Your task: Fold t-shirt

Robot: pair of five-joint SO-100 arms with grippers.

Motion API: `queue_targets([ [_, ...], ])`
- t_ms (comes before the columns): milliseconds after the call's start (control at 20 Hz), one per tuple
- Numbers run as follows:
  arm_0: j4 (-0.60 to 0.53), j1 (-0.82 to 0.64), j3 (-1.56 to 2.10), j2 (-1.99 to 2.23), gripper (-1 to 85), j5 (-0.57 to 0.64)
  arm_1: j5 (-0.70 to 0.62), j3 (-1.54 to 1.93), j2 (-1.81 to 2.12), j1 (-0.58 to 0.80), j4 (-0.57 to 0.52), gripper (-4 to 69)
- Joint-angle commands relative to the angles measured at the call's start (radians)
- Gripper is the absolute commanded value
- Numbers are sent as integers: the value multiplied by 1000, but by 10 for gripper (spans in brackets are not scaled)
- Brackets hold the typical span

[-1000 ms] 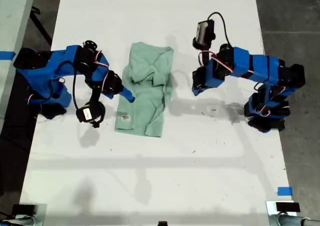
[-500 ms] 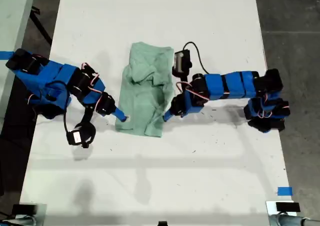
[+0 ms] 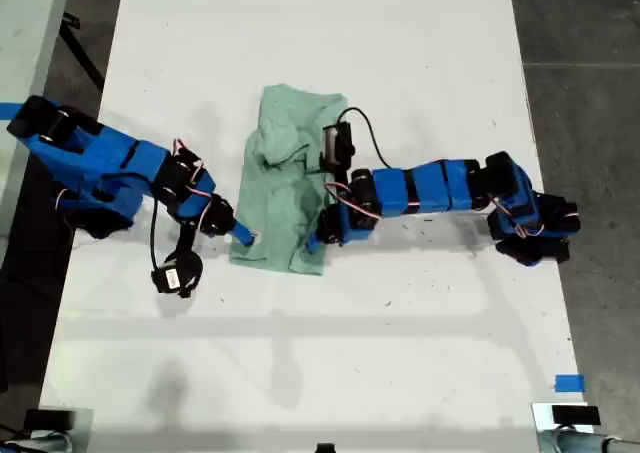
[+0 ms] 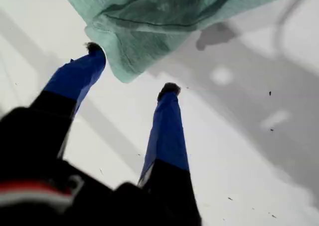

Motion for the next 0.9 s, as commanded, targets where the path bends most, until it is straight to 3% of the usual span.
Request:
queue_targets([
  [0, -69, -26, 3, 9, 342, 6, 6, -80, -17, -3, -57, 252],
  [350, -172, -48, -58, -291, 334, -3, -9, -112, -163, -12, -155, 230],
  [500, -166, -41, -132, -420, 258, -3, 0, -114, -209, -20, -178, 176],
  [650, -153, -35, -170, -449, 26, 11, 11, -114, -218, -28, -172, -8],
  [850, -77, 2, -264, -451, 0, 3, 31, -114, -187, -43, -81, -12],
])
